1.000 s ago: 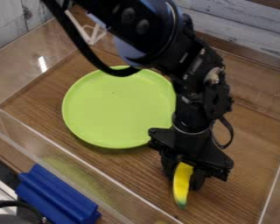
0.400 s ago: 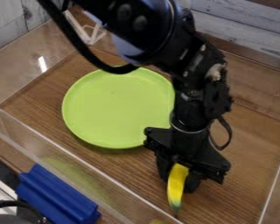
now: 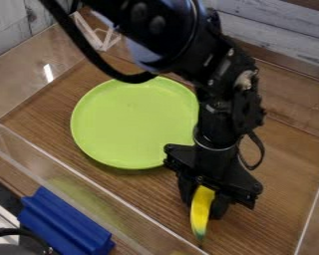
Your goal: Put the banana in the green plate
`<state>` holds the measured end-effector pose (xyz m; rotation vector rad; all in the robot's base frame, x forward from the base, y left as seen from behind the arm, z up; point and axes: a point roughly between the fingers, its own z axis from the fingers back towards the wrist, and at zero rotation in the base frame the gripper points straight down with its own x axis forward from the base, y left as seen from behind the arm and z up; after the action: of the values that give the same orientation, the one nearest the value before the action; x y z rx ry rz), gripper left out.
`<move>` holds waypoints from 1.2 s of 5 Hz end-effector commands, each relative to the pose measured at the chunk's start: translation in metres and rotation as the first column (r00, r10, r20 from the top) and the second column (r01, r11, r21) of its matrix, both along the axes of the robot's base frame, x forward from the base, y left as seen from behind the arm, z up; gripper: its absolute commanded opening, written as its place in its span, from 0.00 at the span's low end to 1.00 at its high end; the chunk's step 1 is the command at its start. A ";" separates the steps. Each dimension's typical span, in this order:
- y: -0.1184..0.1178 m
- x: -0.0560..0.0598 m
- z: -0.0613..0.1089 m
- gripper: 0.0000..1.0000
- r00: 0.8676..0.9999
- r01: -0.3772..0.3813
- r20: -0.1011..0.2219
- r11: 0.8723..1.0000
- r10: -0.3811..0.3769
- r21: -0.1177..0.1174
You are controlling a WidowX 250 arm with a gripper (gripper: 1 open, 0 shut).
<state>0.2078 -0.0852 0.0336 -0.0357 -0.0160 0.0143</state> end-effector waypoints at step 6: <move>0.001 0.011 0.043 0.00 0.998 0.015 0.068 1.000 -0.013 -0.020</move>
<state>0.2099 -0.0837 0.0624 -0.0386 -0.0268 -0.0061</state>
